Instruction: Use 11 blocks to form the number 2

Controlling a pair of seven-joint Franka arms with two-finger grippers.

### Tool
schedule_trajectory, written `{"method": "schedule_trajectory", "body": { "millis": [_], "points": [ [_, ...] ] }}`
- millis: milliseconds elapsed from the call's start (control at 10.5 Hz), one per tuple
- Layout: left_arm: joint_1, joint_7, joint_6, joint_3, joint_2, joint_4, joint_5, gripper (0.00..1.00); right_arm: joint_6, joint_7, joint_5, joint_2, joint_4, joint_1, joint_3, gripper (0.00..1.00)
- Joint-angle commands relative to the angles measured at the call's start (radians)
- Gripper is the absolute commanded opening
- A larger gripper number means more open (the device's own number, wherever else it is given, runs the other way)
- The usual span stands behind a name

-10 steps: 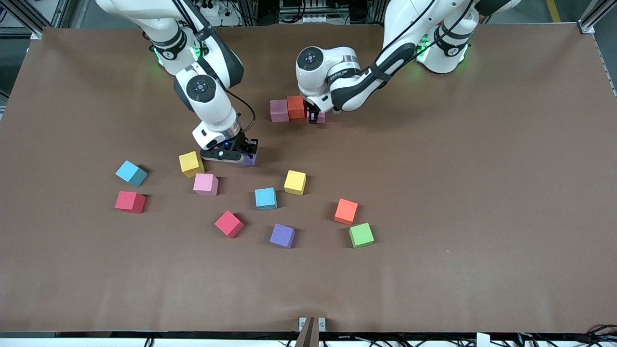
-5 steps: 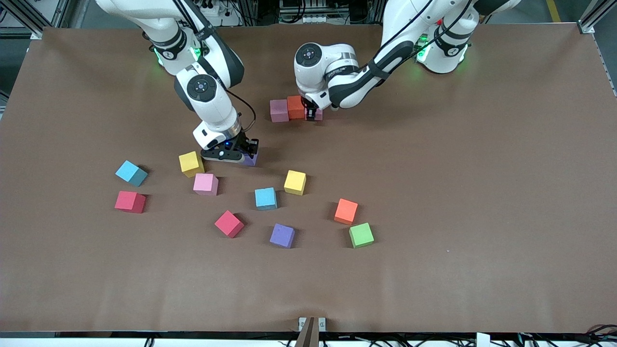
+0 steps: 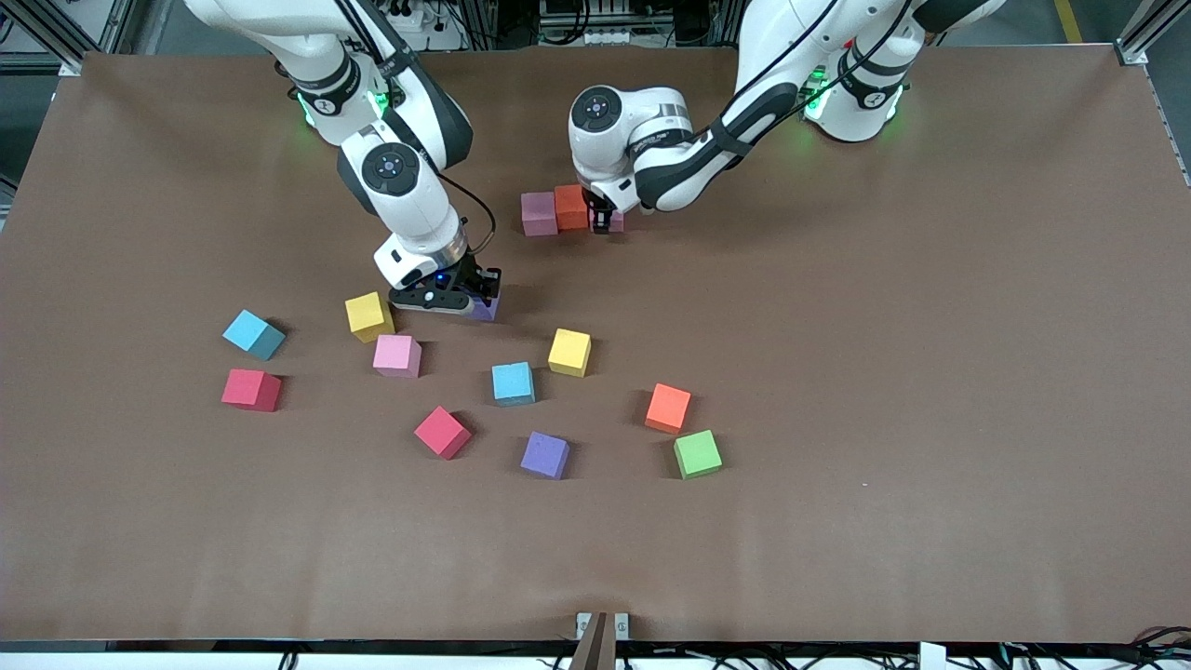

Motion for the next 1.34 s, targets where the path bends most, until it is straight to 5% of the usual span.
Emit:
{"method": "schedule_trajectory", "body": {
  "millis": [0, 1147, 1242],
  "points": [
    [-0.004, -0.444, 0.013, -0.027, 0.004, -0.016, 0.090, 0.00, -0.004, 0.020, -0.006, 0.015, 0.019, 0.004, 0.002, 0.00],
    [-0.010, -0.467, 0.015, -0.041, 0.027, -0.004, 0.106, 0.01, -0.006, 0.020, -0.006, 0.015, 0.020, 0.004, 0.002, 0.00],
    [-0.010, -0.467, 0.015, -0.041, 0.027, -0.004, 0.114, 0.26, -0.006, 0.022, -0.006, 0.015, 0.022, 0.004, 0.002, 0.00]
  ]
}}
